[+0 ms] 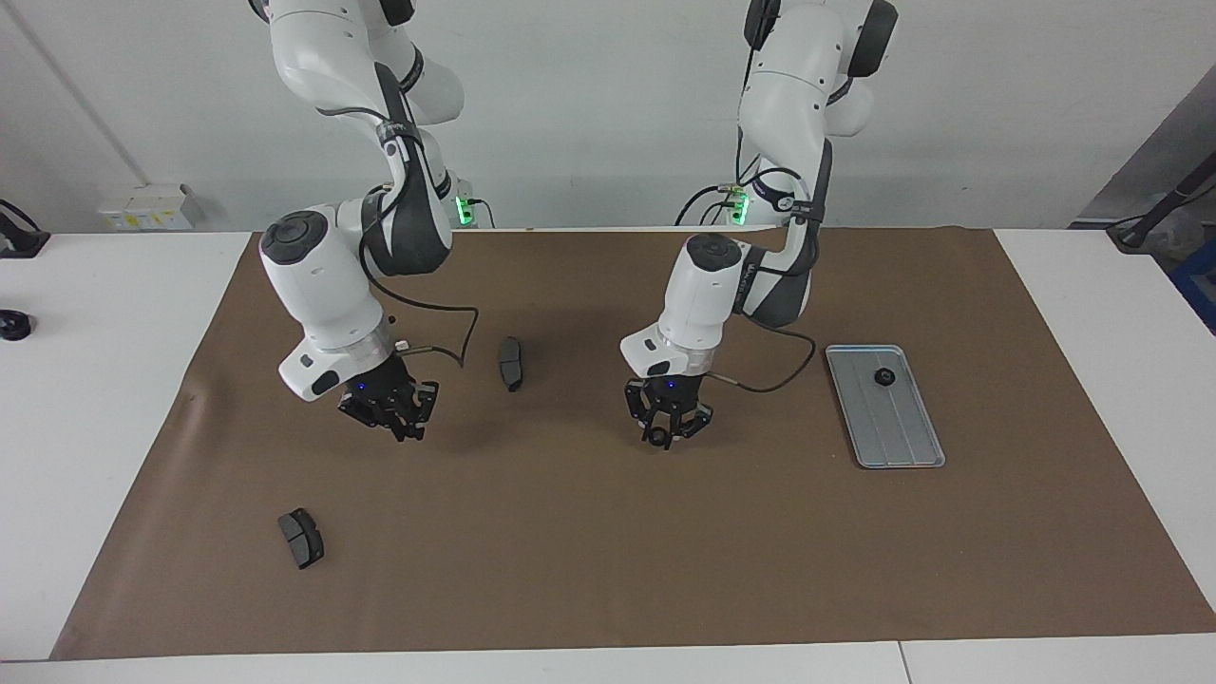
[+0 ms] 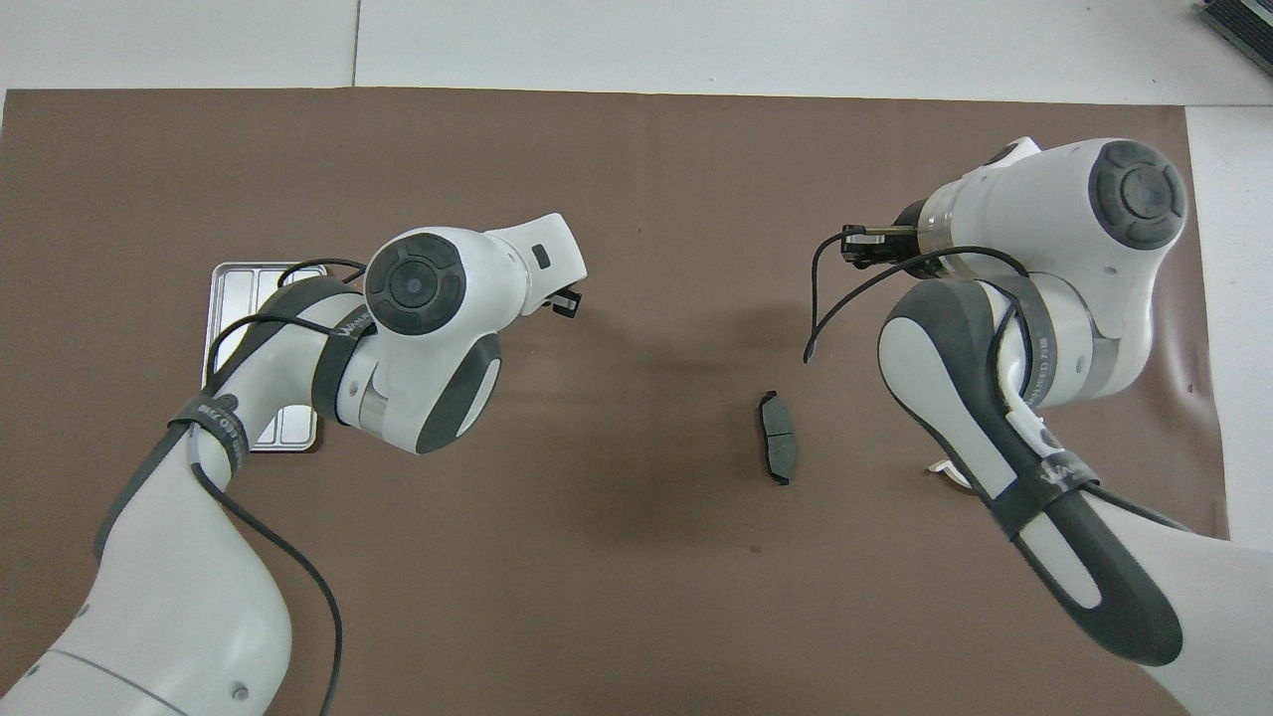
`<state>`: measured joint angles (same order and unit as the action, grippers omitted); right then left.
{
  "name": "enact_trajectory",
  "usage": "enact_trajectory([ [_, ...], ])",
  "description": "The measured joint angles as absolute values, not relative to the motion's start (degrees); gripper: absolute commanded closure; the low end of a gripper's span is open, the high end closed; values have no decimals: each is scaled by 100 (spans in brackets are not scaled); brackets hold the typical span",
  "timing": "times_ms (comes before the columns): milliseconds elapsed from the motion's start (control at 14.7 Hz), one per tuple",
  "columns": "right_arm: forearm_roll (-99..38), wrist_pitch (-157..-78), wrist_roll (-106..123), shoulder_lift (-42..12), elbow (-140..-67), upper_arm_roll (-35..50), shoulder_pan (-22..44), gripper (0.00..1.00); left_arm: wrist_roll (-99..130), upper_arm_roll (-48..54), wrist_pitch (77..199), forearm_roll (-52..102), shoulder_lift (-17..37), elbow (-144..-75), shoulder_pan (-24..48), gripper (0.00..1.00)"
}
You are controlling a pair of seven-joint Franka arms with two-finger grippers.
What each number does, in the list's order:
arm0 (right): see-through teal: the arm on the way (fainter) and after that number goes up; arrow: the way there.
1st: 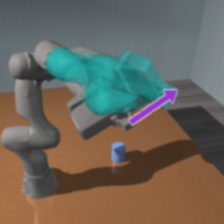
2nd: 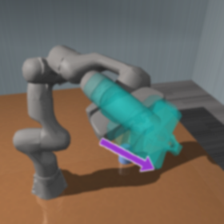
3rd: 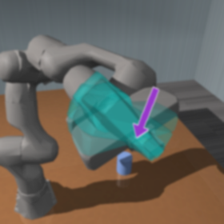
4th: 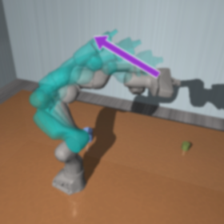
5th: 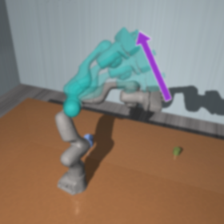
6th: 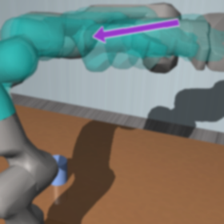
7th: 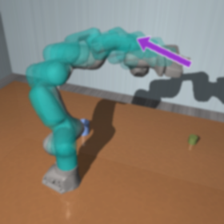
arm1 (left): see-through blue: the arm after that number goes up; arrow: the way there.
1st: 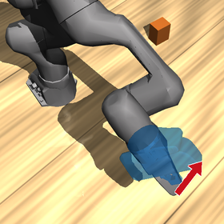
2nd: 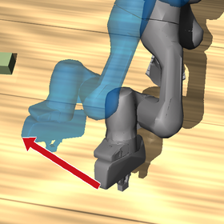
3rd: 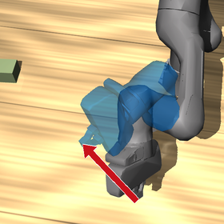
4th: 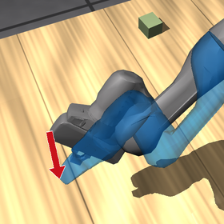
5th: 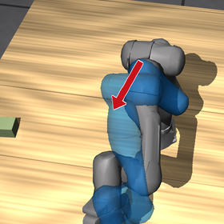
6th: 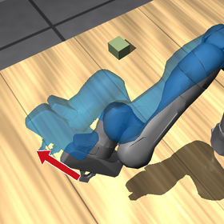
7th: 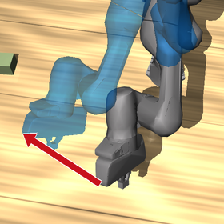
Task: Pick bearing gear from pile to tray
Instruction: 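Carry the second bearing to the tray and release it with the left gripper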
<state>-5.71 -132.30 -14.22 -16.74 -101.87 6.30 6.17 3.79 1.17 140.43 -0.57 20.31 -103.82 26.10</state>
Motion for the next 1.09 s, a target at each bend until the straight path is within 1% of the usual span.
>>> enact_trajectory([
  [205,-572,-13892,-2594,-1768,-10181,665,1340,100,284,104,13472,-58,1517,-10505,2046,100],
  [341,-572,-14336,-3123,-1915,-10182,672,1746,100,45,97,13384,-59,1304,-10673,1630,100],
  [546,-572,-14658,-3577,-2152,-10182,675,2154,100,-114,99,13384,-58,1240,-10878,969,100],
  [751,-572,-15035,-3971,-2477,-10186,672,2496,100,-130,98,13430,-56,1183,-11260,439,100],
  [819,-567,-15185,-4086,-2622,-10186,668,2620,97,-134,100,13501,-56,1157,-11381,315,100],
  [887,-553,-15319,-4164,-2755,-10184,667,2727,91,-139,101,13593,-56,1131,-11484,217,100],
  [955,-520,-15407,-4228,-2859,-10181,666,2798,82,-141,99,13711,-56,1114,-11584,146,100],
  [1024,-475,-15435,-4261,-2930,-10177,662,2833,55,-142,102,13872,-56,1109,-11704,90,100],
  [1092,-408,-15442,-4297,-2975,-10173,662,2848,12,-142,103,14117,-56,1112,-11864,40,100],
])
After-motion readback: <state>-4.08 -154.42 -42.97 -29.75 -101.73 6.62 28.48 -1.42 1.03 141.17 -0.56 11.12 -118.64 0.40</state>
